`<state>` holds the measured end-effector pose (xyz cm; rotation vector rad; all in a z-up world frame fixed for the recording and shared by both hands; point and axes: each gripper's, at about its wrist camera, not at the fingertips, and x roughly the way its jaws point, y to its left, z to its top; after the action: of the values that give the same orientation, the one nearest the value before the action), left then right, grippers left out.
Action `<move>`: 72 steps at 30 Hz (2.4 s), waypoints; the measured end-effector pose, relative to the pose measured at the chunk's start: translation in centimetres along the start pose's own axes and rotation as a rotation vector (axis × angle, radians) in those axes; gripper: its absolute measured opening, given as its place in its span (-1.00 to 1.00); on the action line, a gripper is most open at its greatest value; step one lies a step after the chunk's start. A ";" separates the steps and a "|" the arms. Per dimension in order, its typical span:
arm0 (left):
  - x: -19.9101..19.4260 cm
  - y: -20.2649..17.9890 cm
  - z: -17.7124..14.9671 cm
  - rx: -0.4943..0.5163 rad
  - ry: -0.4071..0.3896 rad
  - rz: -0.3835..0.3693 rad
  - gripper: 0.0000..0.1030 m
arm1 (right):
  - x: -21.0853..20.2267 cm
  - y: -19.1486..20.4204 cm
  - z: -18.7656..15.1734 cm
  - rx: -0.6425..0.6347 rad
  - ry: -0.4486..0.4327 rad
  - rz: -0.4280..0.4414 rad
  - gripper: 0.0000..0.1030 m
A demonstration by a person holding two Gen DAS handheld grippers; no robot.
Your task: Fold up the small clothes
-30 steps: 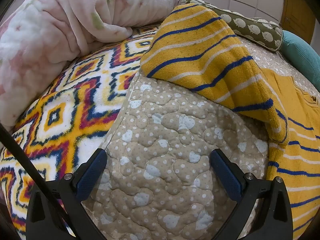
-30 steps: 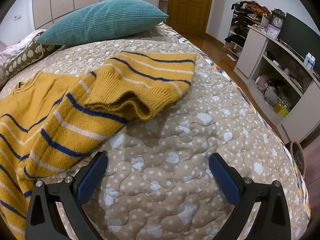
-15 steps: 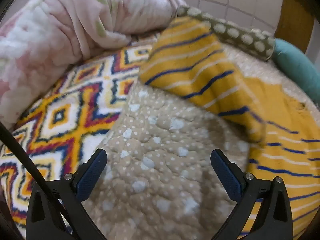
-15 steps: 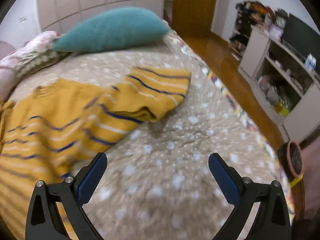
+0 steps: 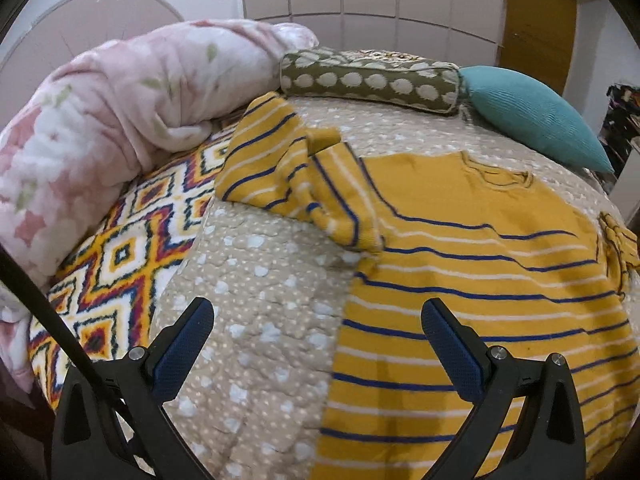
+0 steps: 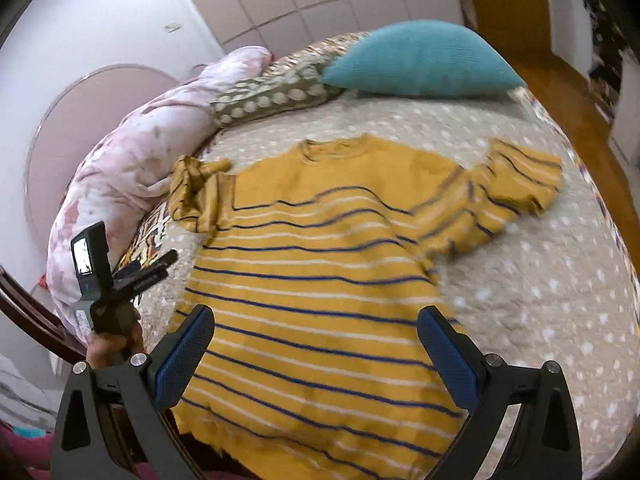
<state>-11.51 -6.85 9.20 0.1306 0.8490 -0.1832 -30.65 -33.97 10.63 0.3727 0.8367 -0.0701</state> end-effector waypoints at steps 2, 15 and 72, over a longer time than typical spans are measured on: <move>-0.3 -0.6 -0.1 0.016 -0.006 0.007 1.00 | 1.0 1.6 0.0 -0.060 -0.026 -0.069 1.00; 1.2 -2.0 -1.3 0.049 0.033 0.006 1.00 | 8.3 5.1 0.5 -0.200 -0.045 -0.274 0.99; 2.2 -4.7 -5.1 0.096 0.079 -0.033 1.00 | 11.9 3.9 -0.2 -0.211 0.053 -0.306 0.99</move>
<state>-14.87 -10.66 4.01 0.2151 0.9216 -0.2509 -21.95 -29.32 2.89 0.0466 0.9393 -0.2551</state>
